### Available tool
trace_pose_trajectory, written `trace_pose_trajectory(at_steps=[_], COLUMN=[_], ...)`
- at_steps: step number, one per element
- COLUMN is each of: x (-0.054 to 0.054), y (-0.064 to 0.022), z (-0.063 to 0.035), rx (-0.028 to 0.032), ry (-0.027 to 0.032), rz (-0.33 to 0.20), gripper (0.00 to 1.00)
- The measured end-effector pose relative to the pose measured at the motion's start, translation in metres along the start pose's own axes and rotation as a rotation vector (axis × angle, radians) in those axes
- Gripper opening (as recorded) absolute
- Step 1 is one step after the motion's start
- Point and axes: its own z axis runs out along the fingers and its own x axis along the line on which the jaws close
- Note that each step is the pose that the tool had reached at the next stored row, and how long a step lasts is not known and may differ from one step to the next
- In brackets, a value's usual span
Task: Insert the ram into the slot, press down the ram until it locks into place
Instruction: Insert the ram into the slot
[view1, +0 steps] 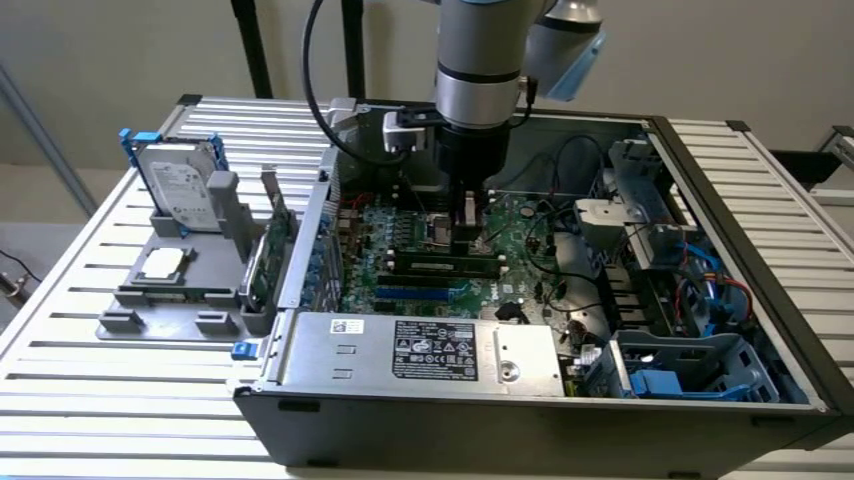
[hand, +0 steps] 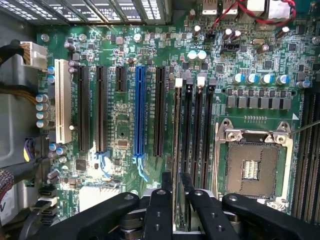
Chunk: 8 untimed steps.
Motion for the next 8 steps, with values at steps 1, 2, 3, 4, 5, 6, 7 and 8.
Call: trace_pose_trajectory(at_steps=[1, 2, 3, 4, 5, 6, 7, 8], x=[0.0000, 0.0000, 0.0000, 0.0001, 0.0001, 0.0001, 0.0001, 0.0001], y=[0.0000, 0.0001, 0.0003, 0.0005, 0.0007, 0.0010, 0.0010, 0.0010], z=[-0.0006, -0.0010, -0.0012, -0.0013, -0.0014, -0.0015, -0.0015, -0.0014], rx=[-0.0024, -0.0050, -0.0080, -0.0114, -0.0156, -0.0189, -0.0201, -0.0207], ry=[0.0000, -0.0002, -0.0005, -0.0003, 0.0000, 0.0001, 0.0001, -0.0001], rz=[0.000, 0.000, -0.001, -0.001, -0.001, -0.002, -0.002, -0.002], gripper=[0.19, 0.19, 0.11, 0.11, 0.11, 0.11, 0.11, 0.11])
